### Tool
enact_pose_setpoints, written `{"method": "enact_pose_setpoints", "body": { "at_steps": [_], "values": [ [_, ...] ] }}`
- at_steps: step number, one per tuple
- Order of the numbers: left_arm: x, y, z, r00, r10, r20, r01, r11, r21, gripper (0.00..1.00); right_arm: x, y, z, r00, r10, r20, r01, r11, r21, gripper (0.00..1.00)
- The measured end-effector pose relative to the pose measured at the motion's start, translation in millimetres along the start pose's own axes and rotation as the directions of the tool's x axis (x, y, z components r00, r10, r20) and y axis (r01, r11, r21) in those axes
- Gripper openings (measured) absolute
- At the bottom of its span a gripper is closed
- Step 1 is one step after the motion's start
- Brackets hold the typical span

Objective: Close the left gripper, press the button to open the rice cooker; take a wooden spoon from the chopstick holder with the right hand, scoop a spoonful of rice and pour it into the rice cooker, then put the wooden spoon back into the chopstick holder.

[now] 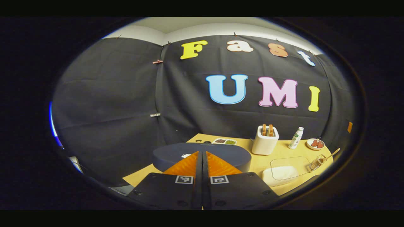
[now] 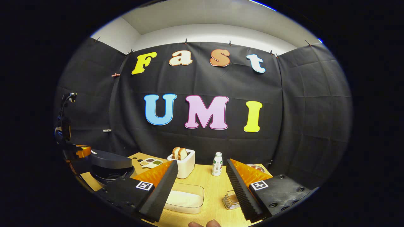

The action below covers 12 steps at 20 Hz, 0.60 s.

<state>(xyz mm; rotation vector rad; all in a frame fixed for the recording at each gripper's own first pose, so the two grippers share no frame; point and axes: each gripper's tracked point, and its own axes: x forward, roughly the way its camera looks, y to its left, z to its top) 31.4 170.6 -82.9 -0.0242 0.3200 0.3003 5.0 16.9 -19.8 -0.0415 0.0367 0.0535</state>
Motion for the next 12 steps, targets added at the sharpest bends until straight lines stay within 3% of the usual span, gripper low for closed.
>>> {"method": "enact_pose_setpoints", "body": {
  "at_steps": [3,12],
  "values": [
    [-6.6,-7.3,18.8,0.999,-0.006,0.047,0.005,1.000,0.009,0.05,5.0,-11.5,-4.9,1.000,-0.022,-0.011,0.022,1.000,0.005,0.96],
    [-17.2,-17.0,18.8,0.999,-0.012,0.051,0.014,0.999,-0.036,0.06,17.7,-67.9,-47.1,0.990,-0.123,-0.074,0.123,0.992,-0.011,0.95]
  ]
}}
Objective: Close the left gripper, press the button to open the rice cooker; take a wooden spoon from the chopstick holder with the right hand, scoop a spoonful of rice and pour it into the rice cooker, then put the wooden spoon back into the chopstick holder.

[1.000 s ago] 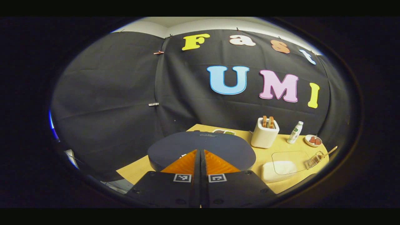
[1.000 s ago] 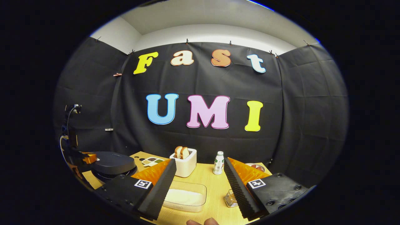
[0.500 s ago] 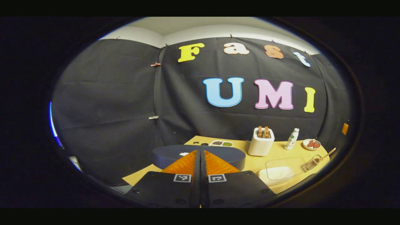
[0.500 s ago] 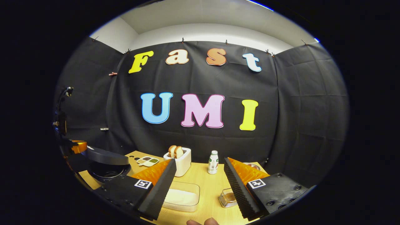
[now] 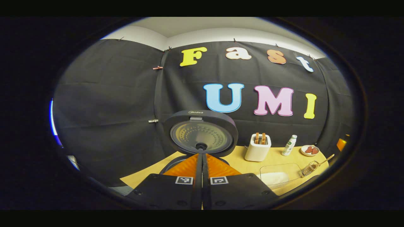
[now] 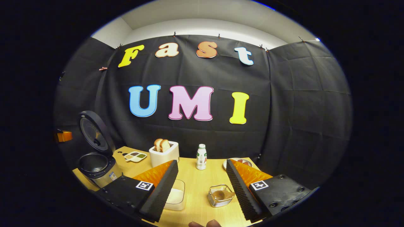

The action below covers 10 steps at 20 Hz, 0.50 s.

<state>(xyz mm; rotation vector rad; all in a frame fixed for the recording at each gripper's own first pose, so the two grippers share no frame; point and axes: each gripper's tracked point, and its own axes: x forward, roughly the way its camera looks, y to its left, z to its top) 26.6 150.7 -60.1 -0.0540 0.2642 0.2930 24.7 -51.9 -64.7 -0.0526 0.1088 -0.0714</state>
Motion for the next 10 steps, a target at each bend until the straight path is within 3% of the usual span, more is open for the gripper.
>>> {"method": "enact_pose_setpoints", "body": {
  "at_steps": [5,7,10],
  "values": [
    [-6.3,-6.1,2.3,1.000,0.008,0.010,-0.008,1.000,0.004,0.07,18.5,-42.4,-36.7,0.995,-0.077,-0.061,0.077,0.997,0.004,0.96],
    [-9.2,-12.1,2.6,1.000,-0.001,0.015,0.001,1.000,0.017,0.04,23.7,-55.6,-54.0,0.991,-0.094,-0.094,0.095,0.995,0.010,0.96],
    [-13.6,-16.4,2.7,1.000,-0.006,0.014,0.006,1.000,0.025,0.07,33.0,-72.8,-75.7,0.985,-0.114,-0.130,0.117,0.993,0.015,0.96]
  ]
}}
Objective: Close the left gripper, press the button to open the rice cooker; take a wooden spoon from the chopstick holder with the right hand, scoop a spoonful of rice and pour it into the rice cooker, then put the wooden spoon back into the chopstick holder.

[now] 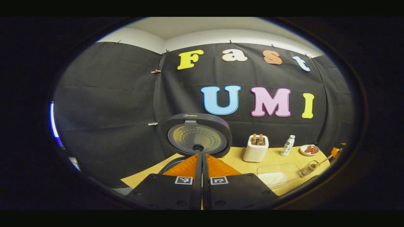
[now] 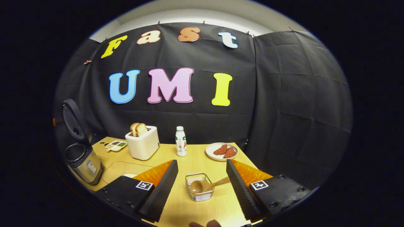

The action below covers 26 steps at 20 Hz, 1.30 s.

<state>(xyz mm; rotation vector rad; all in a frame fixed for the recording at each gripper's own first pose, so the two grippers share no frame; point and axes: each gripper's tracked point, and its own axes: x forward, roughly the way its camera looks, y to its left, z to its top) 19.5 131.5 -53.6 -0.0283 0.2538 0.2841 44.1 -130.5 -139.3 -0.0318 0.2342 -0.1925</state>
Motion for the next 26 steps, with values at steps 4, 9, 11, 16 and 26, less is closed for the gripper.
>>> {"method": "enact_pose_setpoints", "body": {
  "at_steps": [4,9,11,16,26],
  "values": [
    [-5.9,-6.1,-1.3,1.000,0.006,-0.007,-0.006,1.000,0.016,0.06,17.2,-32.8,-25.5,0.997,-0.062,-0.050,0.063,0.998,0.027,0.96],
    [-9.4,-15.5,1.8,1.000,0.005,-0.008,-0.005,0.999,0.041,0.06,37.4,-56.0,-58.7,0.987,-0.088,-0.138,0.099,0.992,0.075,0.96],
    [-11.2,-22.9,1.9,1.000,-0.001,-0.011,0.001,0.999,0.039,0.08,44.1,-60.4,-69.0,0.983,-0.091,-0.161,0.104,0.991,0.078,0.96],
    [-18.1,-40.0,1.5,1.000,-0.026,-0.014,0.027,0.997,0.071,0.08,61.0,-61.7,-84.2,0.979,-0.072,-0.189,0.095,0.989,0.116,0.97],
    [-26.8,-39.2,-5.8,0.999,-0.013,-0.041,0.017,0.995,0.102,0.08,96.1,-46.8,-103.3,0.970,-0.004,-0.242,0.051,0.981,0.186,0.83]
  ]
}}
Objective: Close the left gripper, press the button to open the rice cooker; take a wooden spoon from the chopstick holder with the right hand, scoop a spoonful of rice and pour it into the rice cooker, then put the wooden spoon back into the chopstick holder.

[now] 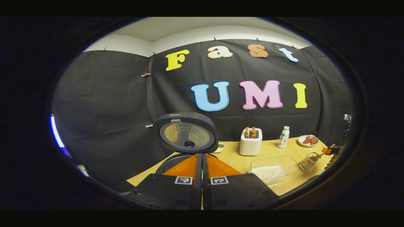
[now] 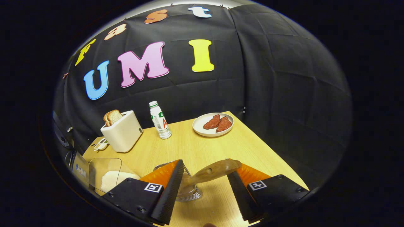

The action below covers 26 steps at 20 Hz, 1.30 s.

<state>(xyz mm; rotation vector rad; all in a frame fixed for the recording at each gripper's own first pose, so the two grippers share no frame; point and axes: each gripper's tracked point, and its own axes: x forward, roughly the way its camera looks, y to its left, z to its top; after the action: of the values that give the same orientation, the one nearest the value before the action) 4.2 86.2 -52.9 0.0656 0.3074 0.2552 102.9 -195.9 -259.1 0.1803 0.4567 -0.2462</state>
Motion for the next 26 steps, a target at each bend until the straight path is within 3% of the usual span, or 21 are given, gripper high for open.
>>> {"method": "enact_pose_setpoints", "body": {
  "at_steps": [2,3,6,9,11,14,17,23,26],
  "values": [
    [-1.9,0.9,-4.0,1.000,0.002,-0.009,-0.002,1.000,-0.001,0.08,2.3,-0.5,0.7,1.000,-0.003,-0.003,0.003,1.000,0.000,0.76],
    [-2.9,1.5,-4.7,1.000,0.004,-0.010,-0.004,1.000,-0.002,0.08,3.1,-0.3,1.6,1.000,-0.003,-0.005,0.003,1.000,0.003,0.58],
    [-4.1,5.2,-6.1,1.000,0.011,-0.012,-0.011,1.000,0.000,0.08,-8.1,9.9,-3.9,0.999,0.032,-0.040,-0.032,0.999,0.005,0.54],
    [-4.8,9.2,-9.5,1.000,0.018,-0.017,-0.018,1.000,0.000,0.05,-2.8,26.1,1.3,0.997,0.070,-0.031,-0.070,0.998,0.002,0.28],
    [-5.4,10.6,-11.1,1.000,0.019,-0.019,-0.019,1.000,-0.006,0.08,-5.8,41.9,4.1,0.995,0.093,-0.035,-0.094,0.995,-0.036,0.22],
    [-5.8,14.4,-14.0,0.999,0.022,-0.025,-0.023,1.000,-0.021,0.08,-6.3,57.0,1.2,0.993,0.109,-0.043,-0.112,0.991,-0.079,0.15],
    [-7.2,19.6,-17.3,0.999,0.022,-0.028,-0.023,1.000,-0.022,0.08,-10.4,56.4,12.4,0.996,0.089,-0.015,-0.090,0.992,-0.091,0.14],
    [-9.1,28.3,-26.7,0.999,0.014,-0.038,-0.016,0.998,-0.056,0.08,-32.9,71.8,59.8,0.991,0.075,0.106,-0.061,0.989,-0.135,0.14],
    [-9.0,30.8,-28.9,0.999,0.005,-0.040,-0.008,0.998,-0.067,0.08,-46.2,91.8,86.7,0.981,0.102,0.162,-0.082,0.989,-0.125,0.14]
  ]
}}
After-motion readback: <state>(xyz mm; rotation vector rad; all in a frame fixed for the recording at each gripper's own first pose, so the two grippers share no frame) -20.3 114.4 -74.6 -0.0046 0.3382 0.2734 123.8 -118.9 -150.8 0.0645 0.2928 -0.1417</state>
